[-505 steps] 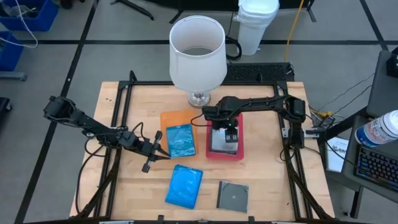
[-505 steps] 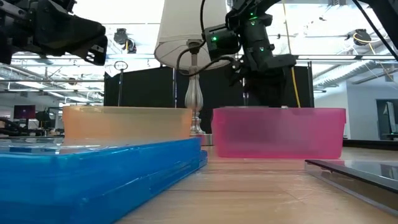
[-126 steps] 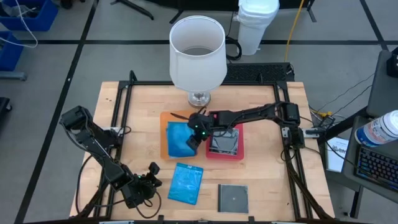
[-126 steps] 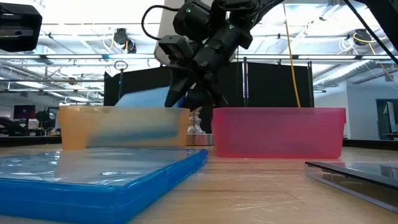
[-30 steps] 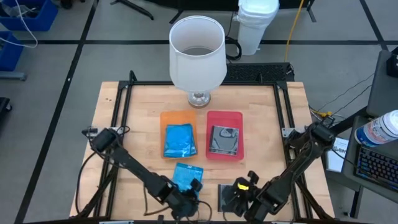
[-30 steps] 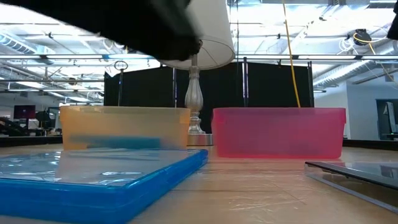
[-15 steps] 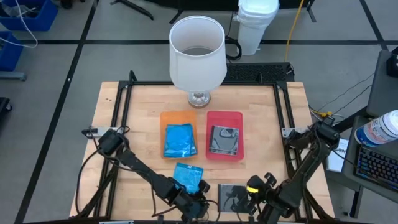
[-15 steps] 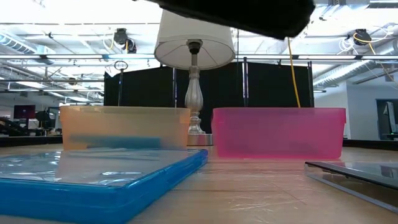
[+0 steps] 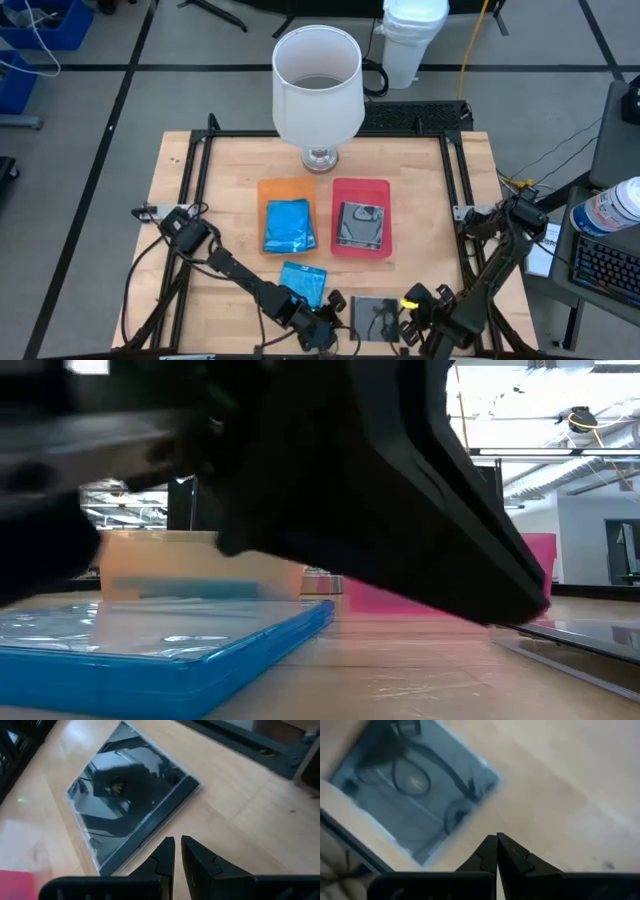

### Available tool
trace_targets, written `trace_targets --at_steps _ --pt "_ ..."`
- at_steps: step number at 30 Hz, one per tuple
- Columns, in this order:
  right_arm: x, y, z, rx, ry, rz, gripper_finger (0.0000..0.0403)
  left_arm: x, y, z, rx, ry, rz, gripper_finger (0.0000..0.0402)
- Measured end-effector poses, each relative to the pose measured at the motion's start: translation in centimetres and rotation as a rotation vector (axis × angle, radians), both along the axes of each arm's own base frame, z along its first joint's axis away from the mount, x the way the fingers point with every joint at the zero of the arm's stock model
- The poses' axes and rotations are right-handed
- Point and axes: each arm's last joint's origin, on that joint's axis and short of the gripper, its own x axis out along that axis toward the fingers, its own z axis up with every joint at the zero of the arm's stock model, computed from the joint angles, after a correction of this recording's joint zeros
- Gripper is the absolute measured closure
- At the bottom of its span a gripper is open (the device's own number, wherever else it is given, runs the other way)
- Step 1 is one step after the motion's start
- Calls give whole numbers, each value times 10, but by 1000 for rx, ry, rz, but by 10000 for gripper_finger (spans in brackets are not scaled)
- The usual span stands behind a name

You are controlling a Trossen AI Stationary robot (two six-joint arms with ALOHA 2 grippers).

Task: Pick & place jewel cases by type
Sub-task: Put the black CD case into the red bin

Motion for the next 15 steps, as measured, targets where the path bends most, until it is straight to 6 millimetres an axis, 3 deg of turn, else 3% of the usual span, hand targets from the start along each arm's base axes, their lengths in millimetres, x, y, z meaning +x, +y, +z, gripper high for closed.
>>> trace_targets --at_steps 7,15 --pt "-1 -8 -29 142 18 -10 382 9 14 2 -66 26 4 360" --pt "-5 -24 -43 400 -137 18 344 9 18 0 -93 72 -8 360"
